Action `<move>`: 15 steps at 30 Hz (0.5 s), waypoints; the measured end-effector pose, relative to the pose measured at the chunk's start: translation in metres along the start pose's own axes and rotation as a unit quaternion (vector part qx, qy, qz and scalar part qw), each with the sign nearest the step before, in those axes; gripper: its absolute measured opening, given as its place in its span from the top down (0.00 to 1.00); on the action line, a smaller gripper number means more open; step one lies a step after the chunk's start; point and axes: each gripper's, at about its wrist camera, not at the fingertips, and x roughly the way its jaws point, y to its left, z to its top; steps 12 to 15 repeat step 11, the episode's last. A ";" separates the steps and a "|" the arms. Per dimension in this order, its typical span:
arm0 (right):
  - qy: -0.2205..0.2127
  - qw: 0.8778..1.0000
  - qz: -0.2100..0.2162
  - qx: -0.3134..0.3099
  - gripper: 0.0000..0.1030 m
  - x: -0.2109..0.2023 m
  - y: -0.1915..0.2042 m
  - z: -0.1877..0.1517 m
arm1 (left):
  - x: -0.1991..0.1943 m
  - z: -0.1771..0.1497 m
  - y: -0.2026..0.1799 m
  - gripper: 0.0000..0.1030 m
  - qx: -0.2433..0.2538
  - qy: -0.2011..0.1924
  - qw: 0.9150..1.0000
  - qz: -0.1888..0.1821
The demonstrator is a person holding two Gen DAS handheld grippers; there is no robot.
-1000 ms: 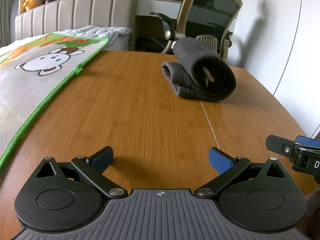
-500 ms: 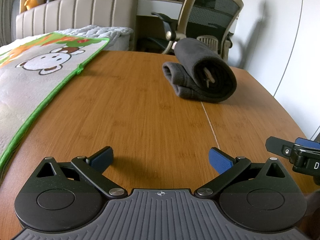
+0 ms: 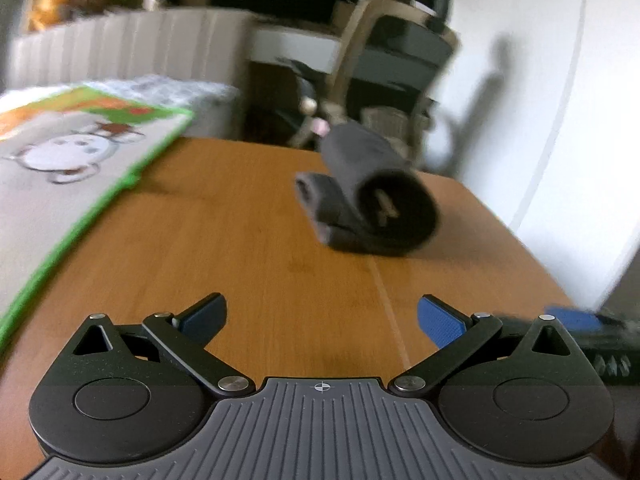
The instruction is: Fold clothes
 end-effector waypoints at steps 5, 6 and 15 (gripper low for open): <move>-0.038 0.999 0.001 -0.020 0.00 0.009 0.006 0.045 | 0.007 0.020 0.034 0.00 -0.081 0.018 0.994 -0.071; -0.043 0.999 0.000 -0.024 0.00 0.013 0.008 0.054 | 0.007 0.023 0.037 0.00 -0.079 0.013 0.995 -0.061; -0.057 0.997 0.005 -0.046 0.00 0.043 0.029 0.082 | 0.010 0.030 0.049 0.00 -0.065 0.001 0.998 -0.005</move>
